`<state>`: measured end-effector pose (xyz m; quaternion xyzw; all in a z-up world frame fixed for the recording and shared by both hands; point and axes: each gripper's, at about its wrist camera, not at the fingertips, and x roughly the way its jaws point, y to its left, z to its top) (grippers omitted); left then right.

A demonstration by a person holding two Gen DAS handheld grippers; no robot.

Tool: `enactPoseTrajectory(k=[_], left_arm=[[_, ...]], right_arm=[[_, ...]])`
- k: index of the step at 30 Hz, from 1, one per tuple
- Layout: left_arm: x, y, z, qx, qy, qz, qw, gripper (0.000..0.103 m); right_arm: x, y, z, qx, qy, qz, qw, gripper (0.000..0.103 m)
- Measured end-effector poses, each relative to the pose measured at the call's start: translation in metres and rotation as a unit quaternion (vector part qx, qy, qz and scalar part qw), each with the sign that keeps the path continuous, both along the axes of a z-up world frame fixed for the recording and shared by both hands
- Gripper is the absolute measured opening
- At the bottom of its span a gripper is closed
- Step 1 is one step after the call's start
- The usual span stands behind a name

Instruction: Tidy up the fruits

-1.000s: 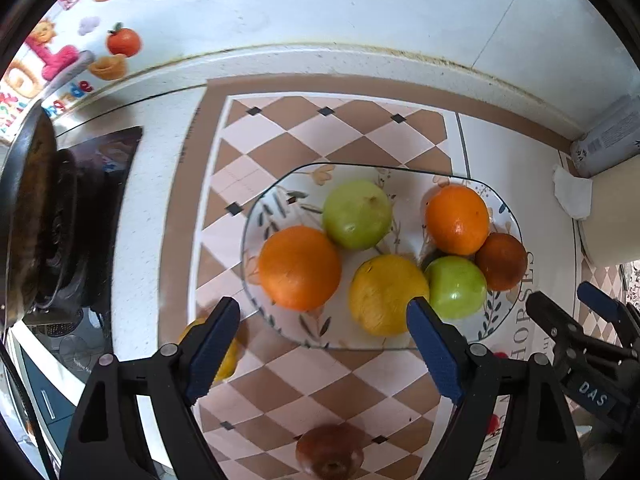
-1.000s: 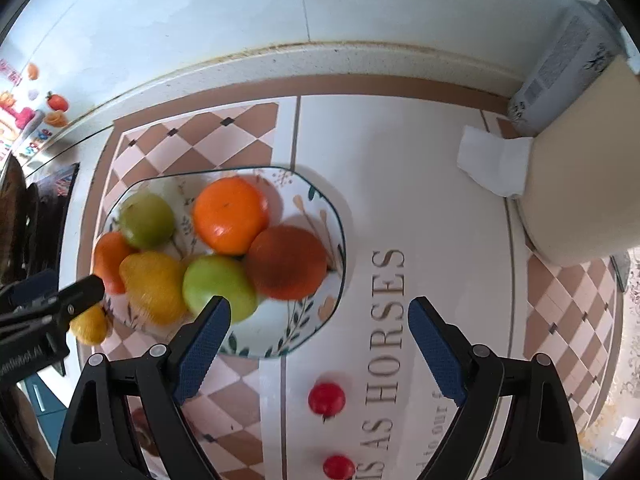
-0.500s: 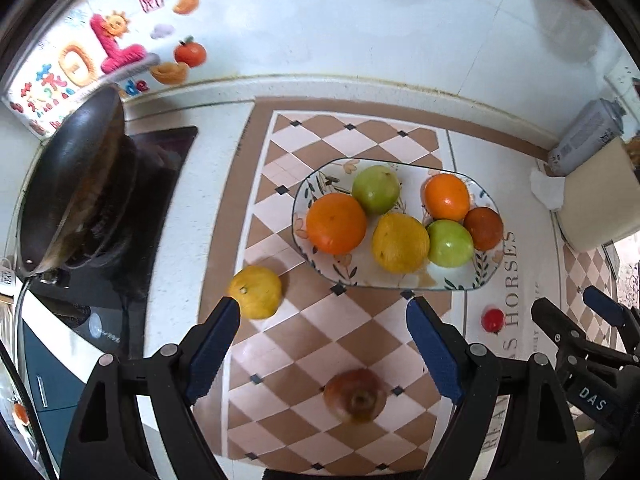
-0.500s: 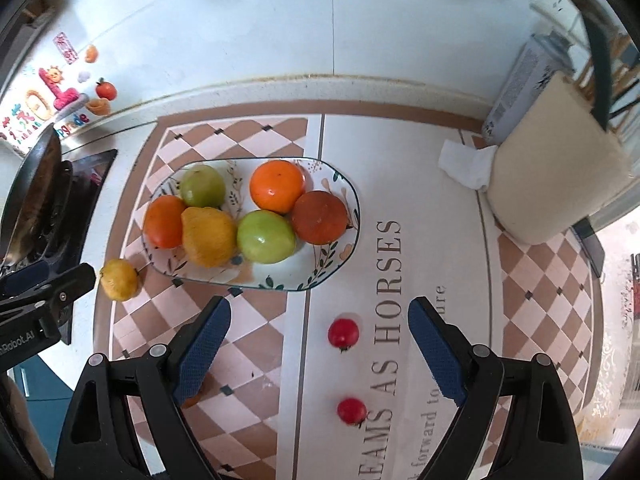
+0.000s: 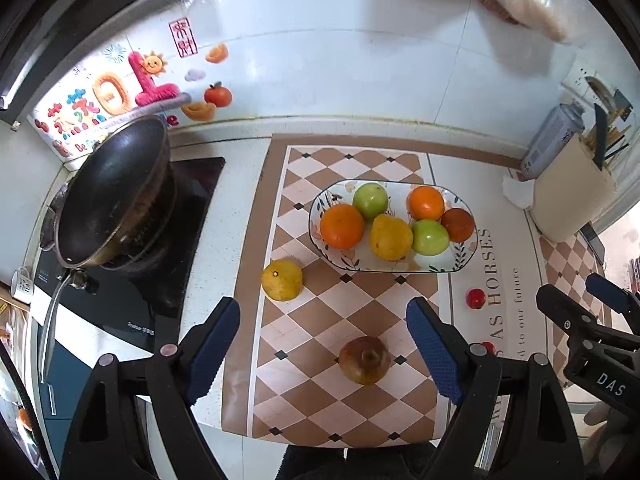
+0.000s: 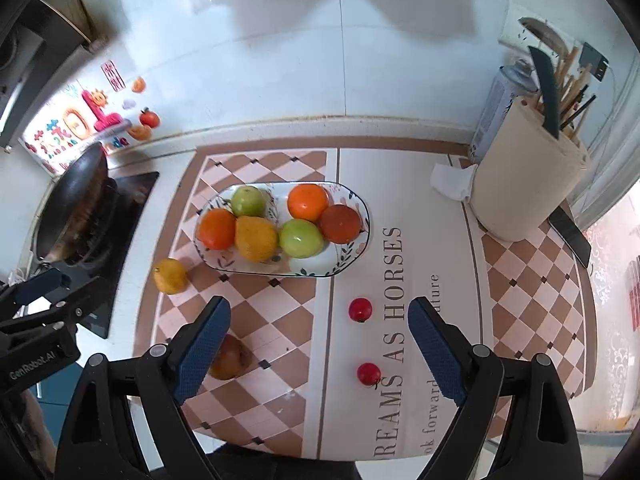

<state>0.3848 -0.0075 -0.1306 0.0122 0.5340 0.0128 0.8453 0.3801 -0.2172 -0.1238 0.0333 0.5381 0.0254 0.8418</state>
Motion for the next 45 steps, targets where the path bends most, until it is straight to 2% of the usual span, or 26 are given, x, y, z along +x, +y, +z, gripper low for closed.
enactPoseTrajectory(k=[11, 17, 19, 20, 21, 26, 28, 32, 36, 39, 40, 41, 42, 45], left_arm=[[-0.026, 0.005, 0.032, -0.019, -0.032, -0.003, 0.9993, 0.085], [-0.026, 0.008, 0.031, -0.023, -0.032, 0.002, 0.9992, 0.085], [-0.022, 0.011, 0.023, -0.016, -0.024, 0.004, 0.9996, 0.089], [-0.017, 0.015, 0.015, -0.011, -0.012, 0.006, 0.9999, 0.097], [-0.015, 0.017, 0.008, -0.005, -0.007, 0.011, 0.9999, 0.101], [0.000, 0.043, -0.034, 0.060, 0.030, 0.048, 0.9966, 0.101], [0.005, 0.054, -0.049, 0.074, 0.045, 0.061, 0.9943, 0.101], [0.011, 0.074, -0.078, 0.097, 0.080, 0.083, 0.9886, 0.101], [0.016, 0.091, -0.102, 0.098, 0.117, 0.099, 0.9833, 0.101], [0.021, 0.096, -0.115, 0.097, 0.136, 0.103, 0.9805, 0.101], [0.023, 0.097, -0.118, 0.093, 0.141, 0.103, 0.9803, 0.101], [0.026, 0.098, -0.121, 0.089, 0.146, 0.102, 0.9800, 0.101], [0.031, 0.098, -0.125, 0.078, 0.153, 0.100, 0.9800, 0.101], [0.052, 0.099, -0.142, 0.015, 0.189, 0.092, 0.9775, 0.101]], right_arm=[[-0.030, 0.001, 0.038, 0.020, -0.026, -0.008, 0.999, 0.093], [-0.030, 0.002, 0.034, 0.043, -0.019, -0.008, 0.999, 0.093], [-0.025, 0.003, 0.020, 0.070, 0.004, 0.000, 0.998, 0.093], [-0.022, 0.005, 0.010, 0.084, 0.018, 0.007, 0.996, 0.093], [-0.019, 0.008, -0.002, 0.097, 0.031, 0.013, 0.995, 0.093], [-0.002, 0.034, -0.073, 0.124, 0.104, 0.038, 0.986, 0.090], [0.005, 0.047, -0.108, 0.142, 0.139, 0.048, 0.979, 0.084], [0.014, 0.077, -0.168, 0.158, 0.201, 0.061, 0.965, 0.083], [0.017, 0.106, -0.202, 0.159, 0.238, 0.087, 0.954, 0.083], [0.016, 0.125, -0.224, 0.134, 0.255, 0.105, 0.952, 0.080], [0.016, 0.128, -0.226, 0.120, 0.251, 0.110, 0.954, 0.077], [0.016, 0.129, -0.227, 0.110, 0.246, 0.114, 0.956, 0.069], [0.016, 0.129, -0.227, 0.109, 0.242, 0.116, 0.957, 0.069], [0.018, 0.119, -0.225, 0.104, 0.240, 0.109, 0.959, 0.069]])
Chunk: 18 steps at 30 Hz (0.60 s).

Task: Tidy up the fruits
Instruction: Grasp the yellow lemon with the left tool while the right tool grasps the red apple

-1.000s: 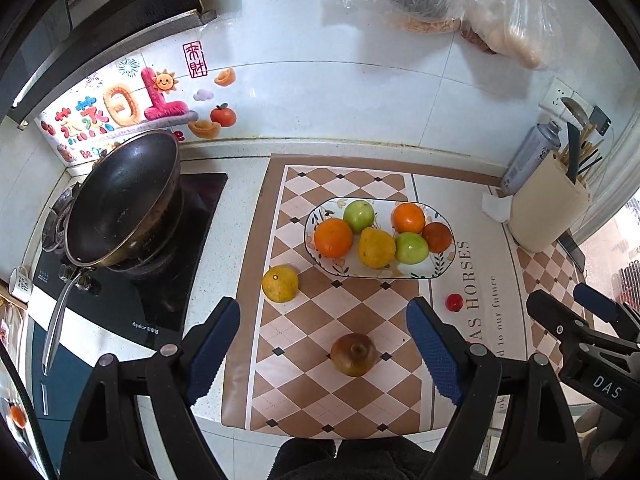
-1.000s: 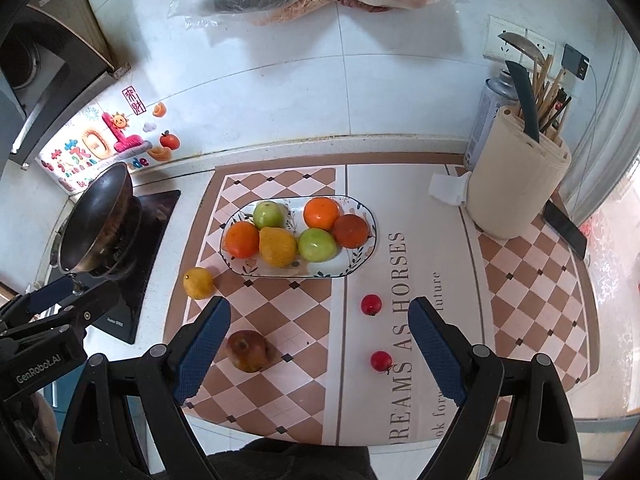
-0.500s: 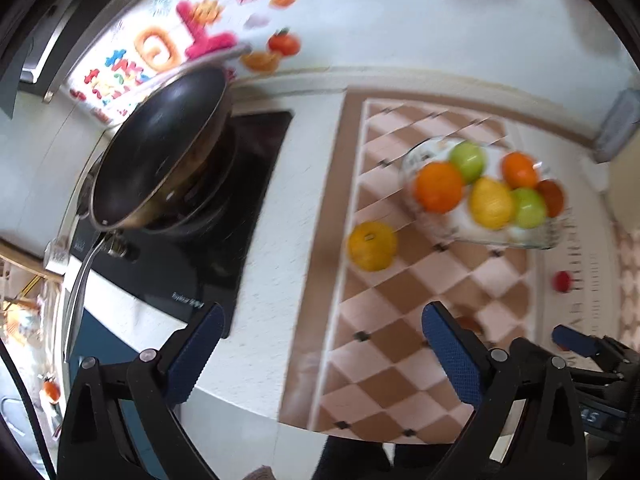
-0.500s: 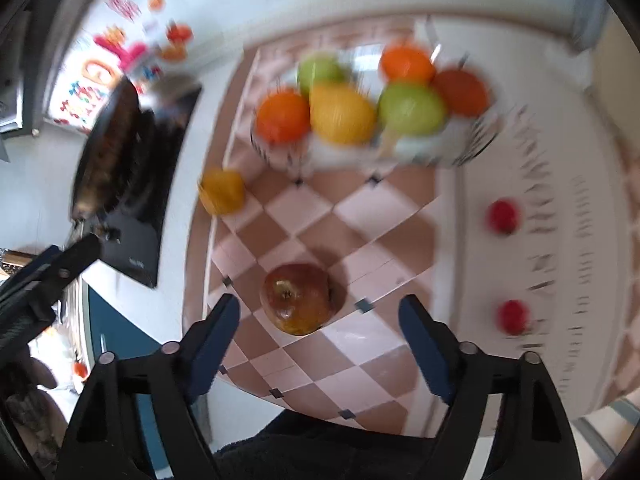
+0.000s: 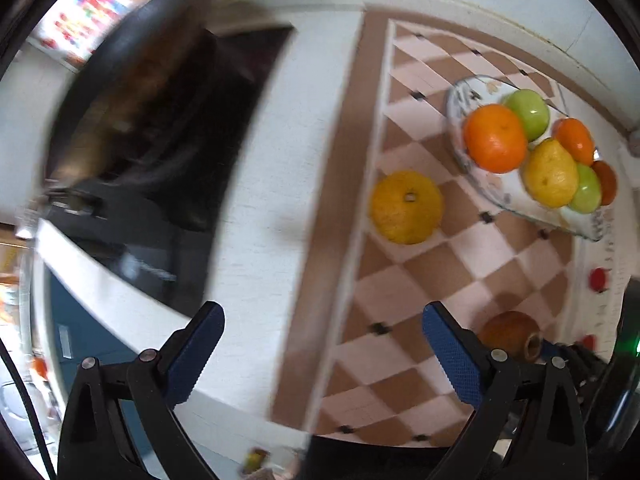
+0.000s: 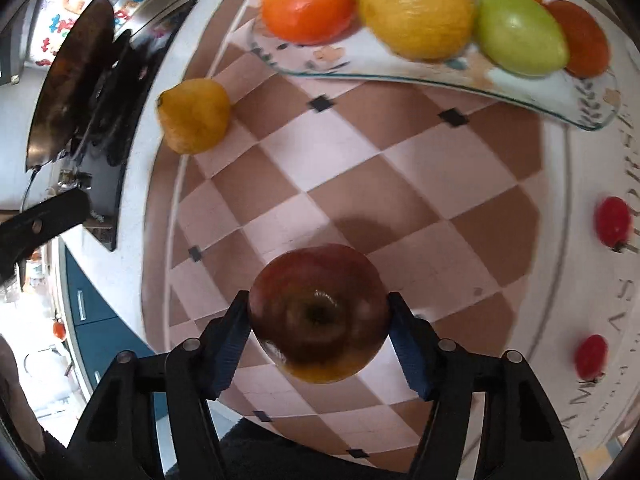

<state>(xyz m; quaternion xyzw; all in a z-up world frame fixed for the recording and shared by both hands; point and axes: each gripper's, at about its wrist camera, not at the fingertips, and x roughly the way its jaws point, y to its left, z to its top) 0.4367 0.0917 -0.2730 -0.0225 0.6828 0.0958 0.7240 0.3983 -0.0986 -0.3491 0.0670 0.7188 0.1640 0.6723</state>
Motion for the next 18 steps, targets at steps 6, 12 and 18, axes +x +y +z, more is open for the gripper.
enactPoseTrajectory(k=[6, 12, 18], left_arm=[[0.051, 0.002, -0.033, -0.093, 0.032, 0.032, 0.9946, 0.101], [0.083, -0.006, -0.061, -0.115, 0.049, 0.023, 0.9919, 0.101], [0.094, -0.025, -0.076, -0.094, 0.056, -0.017, 0.9938, 0.064]], right_arm=[[0.011, -0.042, 0.010, -0.025, -0.014, -0.033, 0.999, 0.069], [0.023, -0.075, 0.006, -0.038, -0.004, -0.070, 0.997, 0.069], [0.027, -0.091, 0.000, -0.028, 0.009, -0.090, 0.995, 0.069]])
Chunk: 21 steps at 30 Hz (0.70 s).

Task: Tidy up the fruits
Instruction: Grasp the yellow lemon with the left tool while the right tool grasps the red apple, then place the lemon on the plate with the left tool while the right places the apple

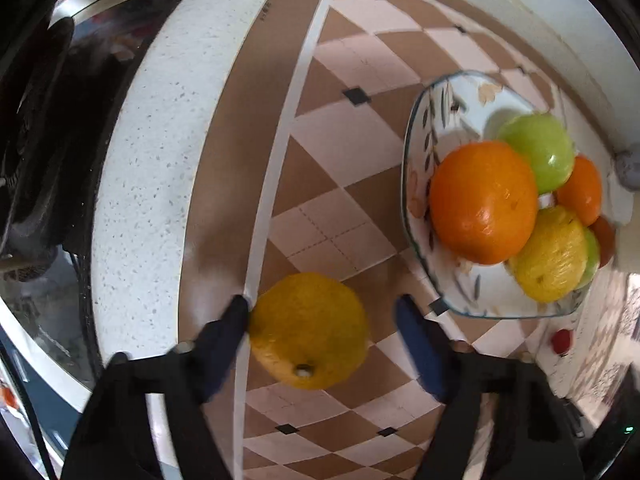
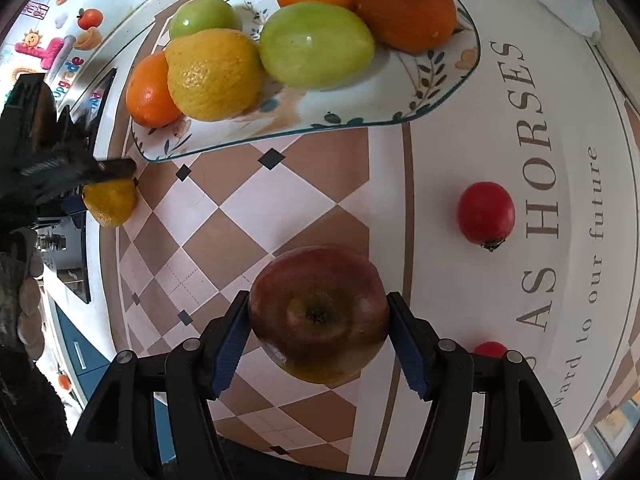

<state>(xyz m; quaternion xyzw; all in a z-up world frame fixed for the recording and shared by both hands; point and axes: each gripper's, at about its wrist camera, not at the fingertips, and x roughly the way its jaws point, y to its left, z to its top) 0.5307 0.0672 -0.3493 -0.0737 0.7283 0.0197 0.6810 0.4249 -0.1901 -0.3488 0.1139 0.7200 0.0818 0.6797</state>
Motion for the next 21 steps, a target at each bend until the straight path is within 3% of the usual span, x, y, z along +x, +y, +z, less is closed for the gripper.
enactPoseTrajectory(k=[2, 8, 21], left_arm=[[-0.004, -0.002, 0.001, -0.012, 0.003, -0.003, 0.9999, 0.056], [-0.035, -0.012, 0.000, -0.033, 0.015, -0.017, 0.9992, 0.056], [-0.079, -0.017, 0.004, -0.068, 0.000, 0.015, 0.9975, 0.056]], right_arm=[[0.001, 0.001, -0.001, 0.001, 0.005, -0.001, 1.000, 0.070], [0.006, -0.004, -0.007, 0.022, 0.020, -0.013, 0.999, 0.070], [0.006, -0.003, -0.007, 0.018, 0.011, 0.013, 1.000, 0.069]])
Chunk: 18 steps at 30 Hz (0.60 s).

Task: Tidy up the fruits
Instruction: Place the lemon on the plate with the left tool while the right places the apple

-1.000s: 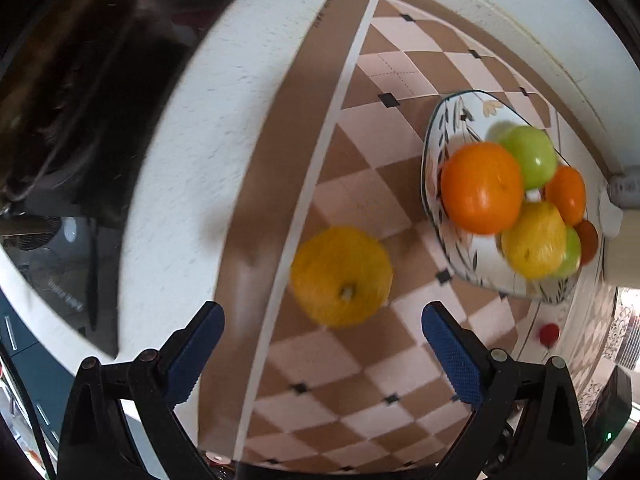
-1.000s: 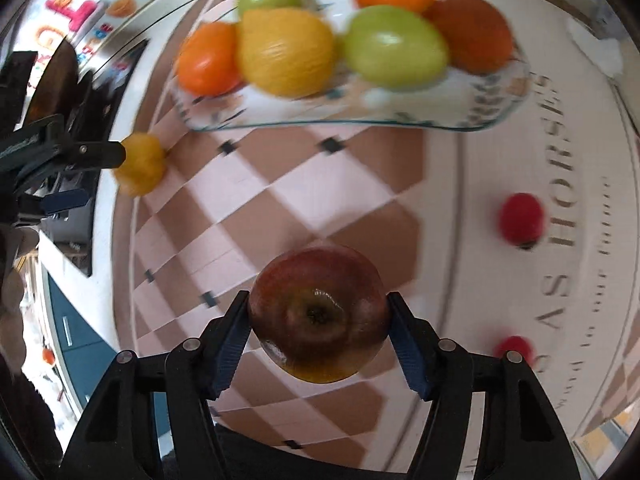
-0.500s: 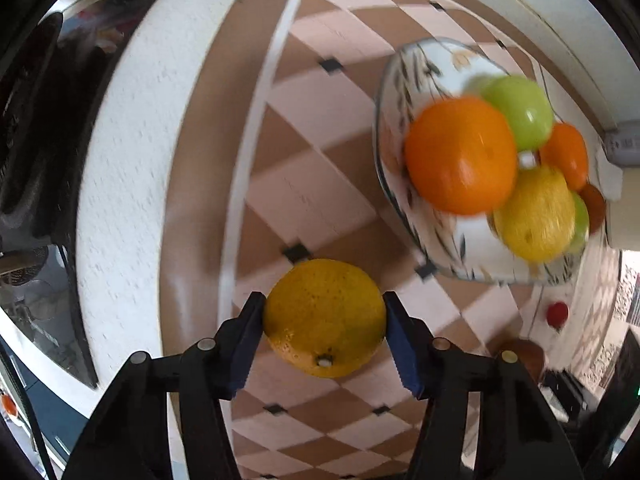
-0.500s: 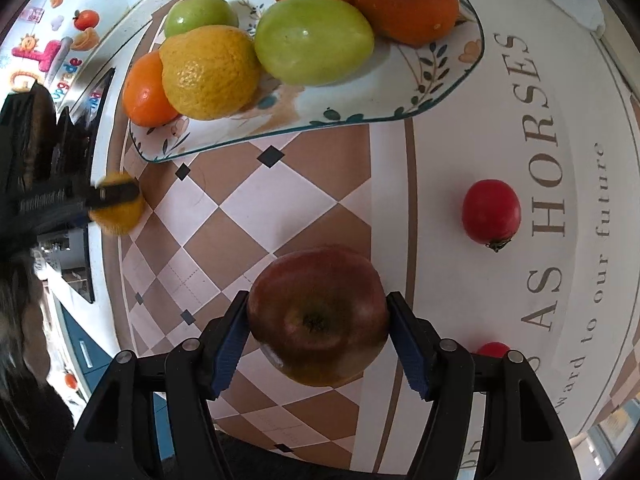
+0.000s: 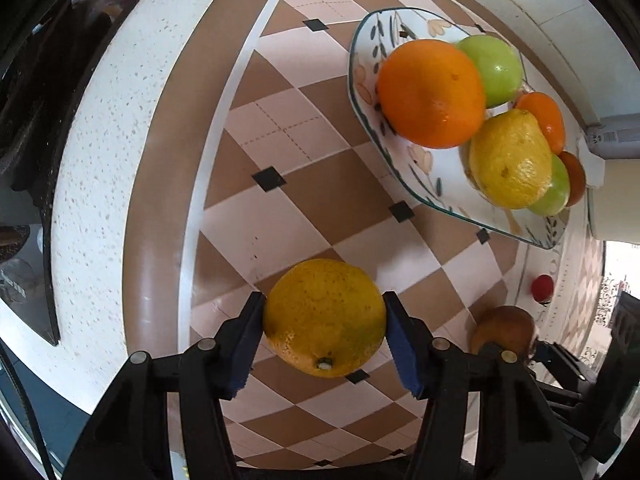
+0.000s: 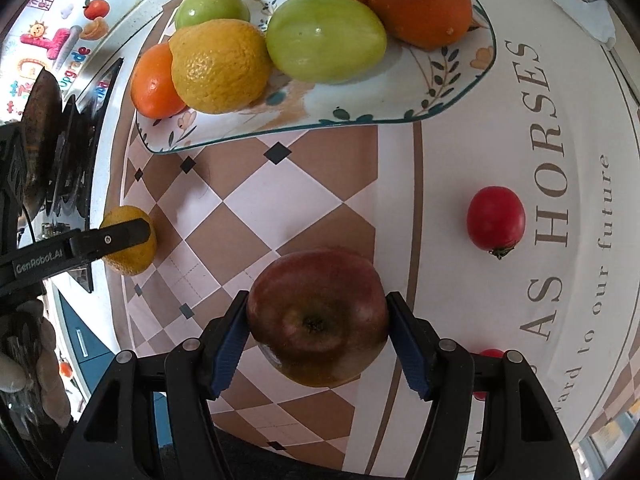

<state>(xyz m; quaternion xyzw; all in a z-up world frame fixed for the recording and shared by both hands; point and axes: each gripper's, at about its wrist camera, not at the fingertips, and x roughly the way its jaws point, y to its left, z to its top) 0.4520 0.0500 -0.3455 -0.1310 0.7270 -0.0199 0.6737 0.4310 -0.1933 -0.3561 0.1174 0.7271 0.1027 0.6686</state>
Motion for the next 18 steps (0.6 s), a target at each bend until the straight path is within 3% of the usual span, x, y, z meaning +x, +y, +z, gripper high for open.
enactPoseTrajectory(k=[8, 14, 18], left_arm=[[0.005, -0.002, 0.025, 0.004, -0.017, -0.013, 0.9998, 0.056], [0.021, 0.000, -0.003, -0.003, 0.010, -0.013, 0.9999, 0.057], [0.025, -0.005, -0.004, 0.004, 0.001, -0.013, 0.9999, 0.057]], right_arm=[[-0.003, -0.015, 0.001, 0.046, 0.010, -0.037, 0.998, 0.069], [-0.001, -0.020, 0.004, 0.048, 0.009, -0.037, 0.998, 0.069], [-0.003, -0.021, 0.005, 0.046, 0.011, -0.035, 0.998, 0.069]])
